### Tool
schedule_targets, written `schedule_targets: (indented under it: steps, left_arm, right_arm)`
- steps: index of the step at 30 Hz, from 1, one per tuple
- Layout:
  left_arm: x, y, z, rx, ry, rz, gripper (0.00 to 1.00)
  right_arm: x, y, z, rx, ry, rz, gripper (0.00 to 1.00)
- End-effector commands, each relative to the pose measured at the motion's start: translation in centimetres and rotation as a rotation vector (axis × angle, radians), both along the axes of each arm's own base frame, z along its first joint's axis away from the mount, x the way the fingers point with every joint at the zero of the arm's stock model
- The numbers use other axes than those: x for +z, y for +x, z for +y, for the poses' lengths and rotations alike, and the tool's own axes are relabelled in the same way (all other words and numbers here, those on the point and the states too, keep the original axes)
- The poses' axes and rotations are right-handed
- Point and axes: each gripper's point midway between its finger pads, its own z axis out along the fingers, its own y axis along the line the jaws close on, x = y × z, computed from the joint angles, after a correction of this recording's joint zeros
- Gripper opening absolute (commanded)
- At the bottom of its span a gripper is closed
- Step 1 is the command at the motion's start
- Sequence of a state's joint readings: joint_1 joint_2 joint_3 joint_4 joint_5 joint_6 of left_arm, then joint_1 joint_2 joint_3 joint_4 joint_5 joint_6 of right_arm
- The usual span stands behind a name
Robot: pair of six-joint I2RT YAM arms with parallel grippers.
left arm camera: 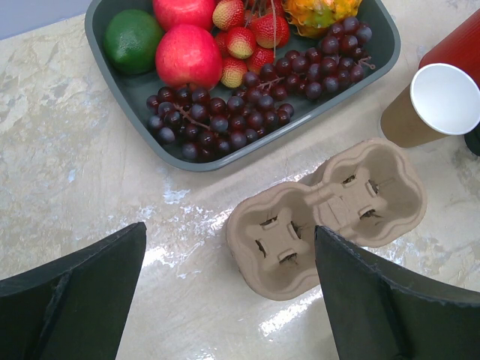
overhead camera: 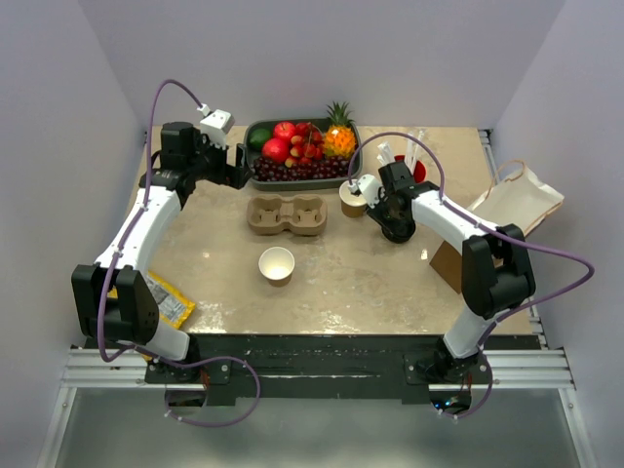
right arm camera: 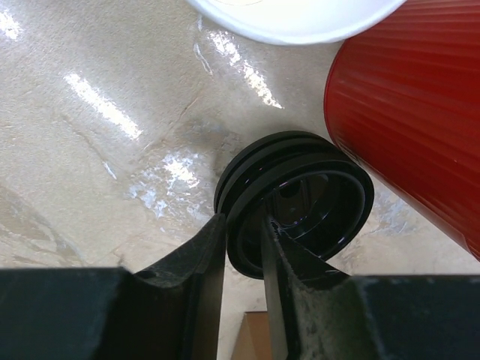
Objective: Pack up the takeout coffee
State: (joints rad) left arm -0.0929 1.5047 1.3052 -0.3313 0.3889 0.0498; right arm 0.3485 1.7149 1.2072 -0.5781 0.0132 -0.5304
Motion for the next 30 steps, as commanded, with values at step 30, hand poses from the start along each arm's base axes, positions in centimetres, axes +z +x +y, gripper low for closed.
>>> schedule_targets:
  steps: [30]
  left_arm:
    - [2.5, 0.0, -0.5, -0.054, 0.028, -0.088, 0.97]
  right_arm:
    - [6.7, -2.1, -0.8, 0.005, 0.009, -0.009, 0.05]
